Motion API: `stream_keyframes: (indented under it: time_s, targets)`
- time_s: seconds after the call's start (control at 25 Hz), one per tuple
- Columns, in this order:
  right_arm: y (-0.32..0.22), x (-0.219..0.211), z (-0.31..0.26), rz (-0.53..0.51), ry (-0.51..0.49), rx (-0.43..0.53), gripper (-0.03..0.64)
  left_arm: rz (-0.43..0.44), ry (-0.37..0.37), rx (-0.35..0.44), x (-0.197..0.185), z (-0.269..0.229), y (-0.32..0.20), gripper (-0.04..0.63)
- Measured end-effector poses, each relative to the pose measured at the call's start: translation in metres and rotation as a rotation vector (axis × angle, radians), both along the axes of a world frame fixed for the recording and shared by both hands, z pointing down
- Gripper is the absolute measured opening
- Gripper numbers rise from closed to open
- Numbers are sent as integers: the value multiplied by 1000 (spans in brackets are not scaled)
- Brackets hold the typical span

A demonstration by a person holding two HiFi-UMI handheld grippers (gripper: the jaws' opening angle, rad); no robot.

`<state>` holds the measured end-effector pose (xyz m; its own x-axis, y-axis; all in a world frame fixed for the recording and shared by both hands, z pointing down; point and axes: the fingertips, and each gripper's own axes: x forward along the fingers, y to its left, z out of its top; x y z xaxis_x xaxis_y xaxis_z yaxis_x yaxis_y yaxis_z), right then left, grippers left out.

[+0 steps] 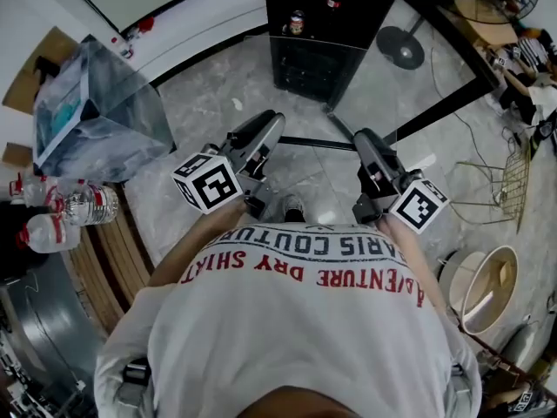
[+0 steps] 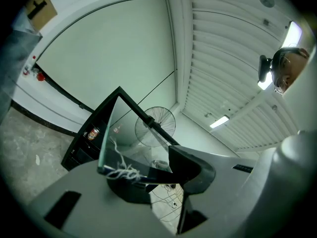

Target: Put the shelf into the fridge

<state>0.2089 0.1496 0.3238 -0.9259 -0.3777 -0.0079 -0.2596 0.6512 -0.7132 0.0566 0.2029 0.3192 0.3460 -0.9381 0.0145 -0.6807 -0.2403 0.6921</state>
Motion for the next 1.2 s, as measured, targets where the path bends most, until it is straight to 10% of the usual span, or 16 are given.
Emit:
stream_keyframes:
  time_s: [1.2]
  targets:
    - [-140, -59, 21, 40, -12, -31, 121, 29, -39, -16, -62, 14, -147, 129]
